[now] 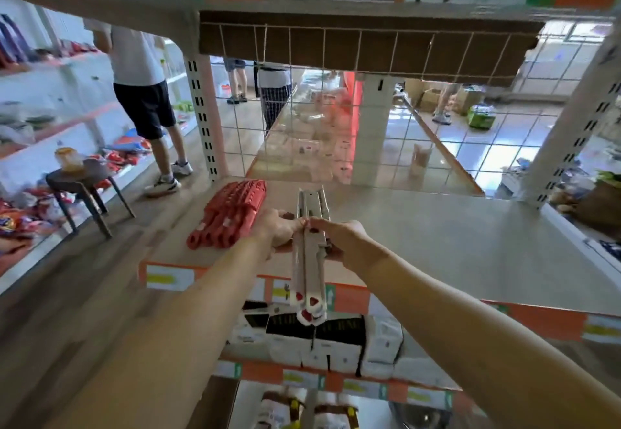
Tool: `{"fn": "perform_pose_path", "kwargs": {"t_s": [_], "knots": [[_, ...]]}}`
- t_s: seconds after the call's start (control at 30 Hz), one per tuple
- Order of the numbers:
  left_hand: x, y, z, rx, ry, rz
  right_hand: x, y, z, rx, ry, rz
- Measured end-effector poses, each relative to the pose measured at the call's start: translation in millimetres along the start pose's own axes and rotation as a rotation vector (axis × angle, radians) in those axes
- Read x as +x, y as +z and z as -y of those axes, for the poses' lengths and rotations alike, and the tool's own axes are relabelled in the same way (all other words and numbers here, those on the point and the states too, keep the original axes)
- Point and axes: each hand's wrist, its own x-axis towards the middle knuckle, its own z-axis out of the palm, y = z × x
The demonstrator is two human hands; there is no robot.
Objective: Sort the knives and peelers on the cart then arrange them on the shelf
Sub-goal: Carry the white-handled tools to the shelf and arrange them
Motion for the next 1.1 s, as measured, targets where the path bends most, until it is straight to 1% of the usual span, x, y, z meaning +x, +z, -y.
{"fn": "perform_pose_path", "kwargs": {"t_s": [0.13,0.23,0.33,0.53,0.67,0.77,0.93,1.03,1.1], "knots": [[29.0,-4.2,-0.9,0.111,0.016,-0.047,25.6,12.0,8.0,-0.010,0.055,-0.036],[47.8,-3.7,4.1,0.151,0.011,-0.035,40.9,13.9,9.6,-0.066,0.099,-0.048],[62.2,-0.9,7.5,0.203,0.027,-0.002,53.4,15.7,11.0,-0.104,0.110,-0.099],[82.1,0.1,4.1,0.180,0.078,0.008,72.2,20.1,15.1,-0.096,0.094,-0.176],[89.6,-3.6,5.9,0.266,0.084,0.020,81.5,22.7,16.9,-0.151,0.056,-0.203],[94.4,-7.8,6.2,0.382,0.100,0.036,83.5,21.9,18.3,-0.211,0.017,-0.224],[97.6,-7.1,3.9,0.466,0.147,-0.016,85.1,19.5,16.5,-0.227,0.004,-0.273],[96.5,-2.2,0.8,0.480,0.168,0.007,83.1,13.8,19.2,-0.264,0.008,-0.293],[93.3,-0.6,-2.3,0.527,0.195,0.051,79.5,7.8,23.5,-0.298,-0.002,-0.298]]}}
